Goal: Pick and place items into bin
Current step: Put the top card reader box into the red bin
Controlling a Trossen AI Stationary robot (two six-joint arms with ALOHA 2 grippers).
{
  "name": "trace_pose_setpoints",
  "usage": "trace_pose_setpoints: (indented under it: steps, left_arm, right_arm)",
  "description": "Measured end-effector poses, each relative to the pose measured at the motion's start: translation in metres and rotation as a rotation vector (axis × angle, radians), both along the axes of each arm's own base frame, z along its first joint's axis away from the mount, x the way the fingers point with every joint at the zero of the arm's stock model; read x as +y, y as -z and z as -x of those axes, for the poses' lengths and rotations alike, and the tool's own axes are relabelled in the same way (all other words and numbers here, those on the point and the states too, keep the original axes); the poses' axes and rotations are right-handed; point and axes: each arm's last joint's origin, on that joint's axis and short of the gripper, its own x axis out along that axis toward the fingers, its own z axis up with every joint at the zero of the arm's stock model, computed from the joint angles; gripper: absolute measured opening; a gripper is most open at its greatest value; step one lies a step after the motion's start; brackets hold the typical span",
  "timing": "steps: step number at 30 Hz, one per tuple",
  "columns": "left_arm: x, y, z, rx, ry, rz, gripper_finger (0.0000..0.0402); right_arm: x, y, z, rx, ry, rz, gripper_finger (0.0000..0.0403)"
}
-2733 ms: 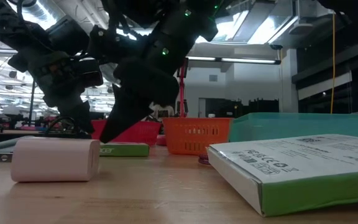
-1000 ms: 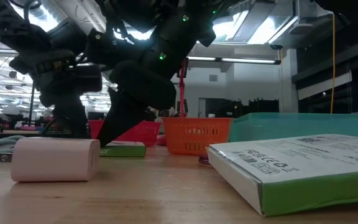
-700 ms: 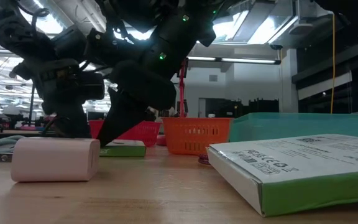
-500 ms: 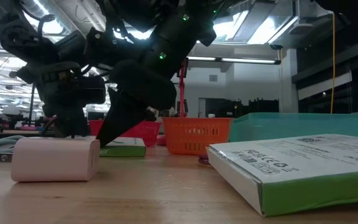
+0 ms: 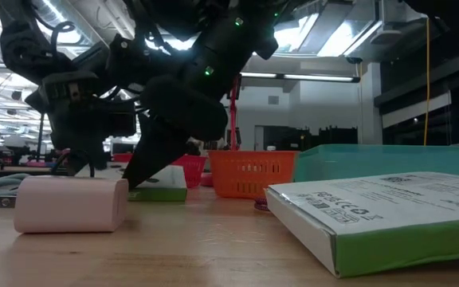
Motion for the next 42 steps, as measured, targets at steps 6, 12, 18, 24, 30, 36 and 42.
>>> trace_pose_setpoints:
  steps: [6, 12, 18, 24, 30, 36, 42]
  left_arm:
    - [0.001, -0.001, -0.004, -0.054, 0.003, -0.024, 0.0173]
    - [0.000, -0.002, -0.005, -0.070, 0.010, -0.025, 0.0121]
    - [-0.003, -0.005, -0.007, -0.109, 0.060, -0.001, 0.0047]
    - [-0.002, -0.007, -0.008, -0.138, 0.077, -0.007, 0.0044]
    - [0.000, -0.012, -0.006, -0.163, 0.079, 0.005, 0.0044]
    - [-0.001, -0.022, -0.005, -0.219, 0.099, 0.007, 0.0044]
    - [-0.002, -0.039, 0.002, -0.277, 0.115, -0.011, 0.0044]
  right_arm:
    - [0.000, 0.004, 0.001, 0.016, -0.003, 0.004, 0.0000]
    - [0.000, 0.004, 0.001, 0.013, -0.001, 0.006, 0.0000]
    - [0.001, 0.003, 0.001, 0.009, -0.007, 0.000, 0.0000]
    - [0.003, 0.002, 0.001, 0.005, -0.011, 0.007, 0.0000]
    - [0.003, -0.007, 0.007, 0.042, -0.012, 0.021, 0.0000]
    - [0.004, -0.031, 0.015, 0.049, -0.024, 0.007, 0.0000]
    - [0.002, -0.061, 0.025, 0.043, -0.048, -0.012, 0.0000]
